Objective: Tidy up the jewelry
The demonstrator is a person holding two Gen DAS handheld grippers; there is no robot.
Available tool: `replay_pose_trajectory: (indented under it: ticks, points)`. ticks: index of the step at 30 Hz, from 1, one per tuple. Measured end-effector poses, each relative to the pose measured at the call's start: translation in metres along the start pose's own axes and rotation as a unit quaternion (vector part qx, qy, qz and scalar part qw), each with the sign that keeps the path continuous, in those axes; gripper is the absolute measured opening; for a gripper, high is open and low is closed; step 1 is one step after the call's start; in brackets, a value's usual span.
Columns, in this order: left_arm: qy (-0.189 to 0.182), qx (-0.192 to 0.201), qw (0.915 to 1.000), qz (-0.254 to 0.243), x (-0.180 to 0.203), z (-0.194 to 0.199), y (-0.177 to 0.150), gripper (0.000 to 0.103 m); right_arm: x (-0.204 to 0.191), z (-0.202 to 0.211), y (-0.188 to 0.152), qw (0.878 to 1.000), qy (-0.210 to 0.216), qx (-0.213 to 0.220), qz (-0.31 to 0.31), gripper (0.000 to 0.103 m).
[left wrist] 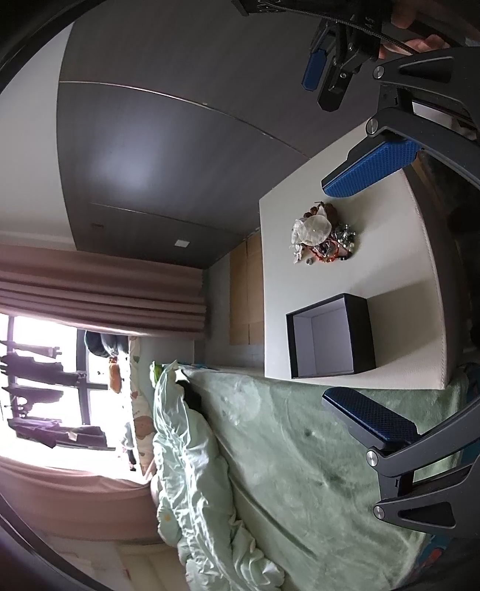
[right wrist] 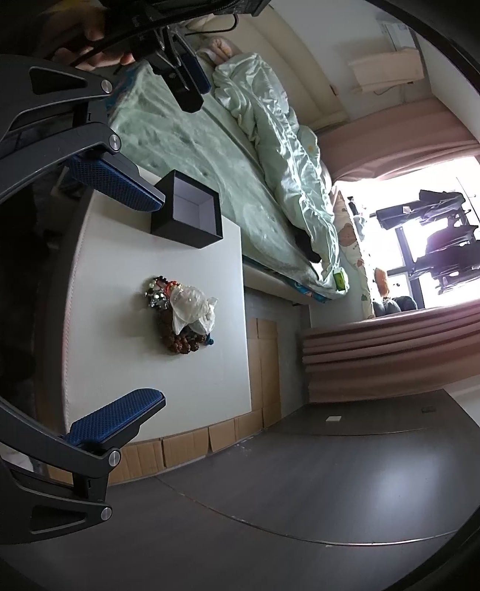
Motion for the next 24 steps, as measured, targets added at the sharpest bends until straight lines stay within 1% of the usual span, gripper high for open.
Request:
replay_pose_trajectory:
  ticks: [24]
  points:
    - [0.000, 0.001, 1.0000, 0.000, 0.0007, -0.0011, 0.0000, 0.103, 0.0041, -0.0002, 0.0018, 1.000, -0.002, 0.002, -0.007, 0.097]
Point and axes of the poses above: each gripper's, at about its wrist camera, not at the fingertips, and z roughly against the way its jaws point, x to its right, y to its top, the point moved 5 cm from there along -z, roughly the way its jaws point, and after that the axes turned 15 degrees about y, right-handed, at the moved point
